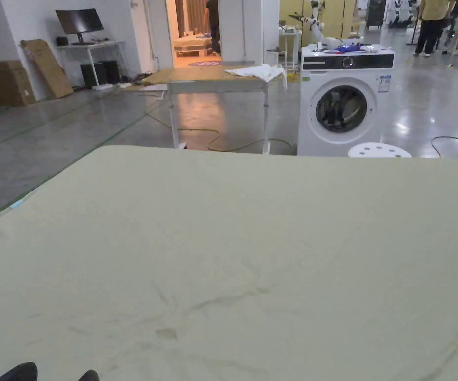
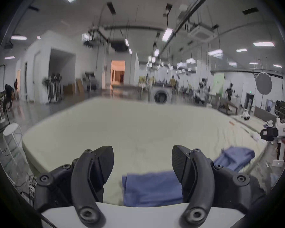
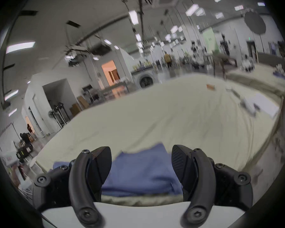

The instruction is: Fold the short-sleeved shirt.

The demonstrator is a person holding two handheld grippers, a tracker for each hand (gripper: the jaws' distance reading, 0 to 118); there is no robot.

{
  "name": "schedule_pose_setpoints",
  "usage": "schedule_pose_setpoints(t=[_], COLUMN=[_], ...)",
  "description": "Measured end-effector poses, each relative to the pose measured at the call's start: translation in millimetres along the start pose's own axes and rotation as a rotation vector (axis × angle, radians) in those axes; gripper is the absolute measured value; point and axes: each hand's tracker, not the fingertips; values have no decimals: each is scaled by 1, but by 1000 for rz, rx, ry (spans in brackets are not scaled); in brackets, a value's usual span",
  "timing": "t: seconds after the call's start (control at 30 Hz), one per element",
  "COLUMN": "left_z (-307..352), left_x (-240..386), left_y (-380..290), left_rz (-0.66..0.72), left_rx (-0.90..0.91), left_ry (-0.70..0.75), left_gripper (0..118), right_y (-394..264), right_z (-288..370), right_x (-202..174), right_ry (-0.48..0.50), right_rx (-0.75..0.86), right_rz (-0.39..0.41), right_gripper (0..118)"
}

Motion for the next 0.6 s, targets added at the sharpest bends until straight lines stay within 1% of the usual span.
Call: schedule_pose_setpoints(t=[0.03, 0.07, 0.17, 0.2, 0.23, 0.27, 0.3, 0.33, 0.37, 0.4, 0.43, 0.47, 0.5, 0.6], left_z=[7, 14, 28, 31, 33, 32, 32, 33, 33, 32, 31, 31, 30, 31], left_x=[10, 19, 42, 50, 56, 60, 63, 65, 66, 67, 67, 68, 69, 75], left_y=[8, 16, 27, 29, 30, 27, 28, 28, 29, 29, 29, 29, 28, 27], left_rz=[-12, -23, -69, -102, -134, -161, -160, -162, -156, -137, -123, -108, -113, -128], left_rx=[44, 84, 164, 179, 187, 187, 180, 173, 161, 151, 139, 127, 117, 111], left_ry=[17, 31, 52, 68, 79, 79, 69, 47, 19, -13, -37, -58, -53, -63], left_gripper=[76, 76, 75, 73, 71, 65, 49, 40, 35, 35, 21, 9, 0, 0], right_y=[8, 12, 22, 22, 23, 22, 22, 20, 18, 16, 13, 12, 10, 6], right_z=[3, 7, 9, 10, 9, 9, 8, 6, 5, 4, 3, 1, 1, 2], right_x=[-11, -13, -37, -42, -48, -52, -56, -61, -65, -68, -70, -76, -79, -84], right_ry=[2, 3, 22, 40, 56, 73, 98, 114, 114, 108, 107, 113, 113, 125], right_rx=[47, 95, 180, 195, 200, 201, 198, 188, 177, 167, 156, 140, 132, 113], right_rz=[39, 66, 108, 114, 118, 120, 129, 139, 151, 166, 180, 190, 195, 225], right_gripper=[78, 79, 78, 77, 73, 63, 45, 31, 31, 26, 16, 9, 1, 0])
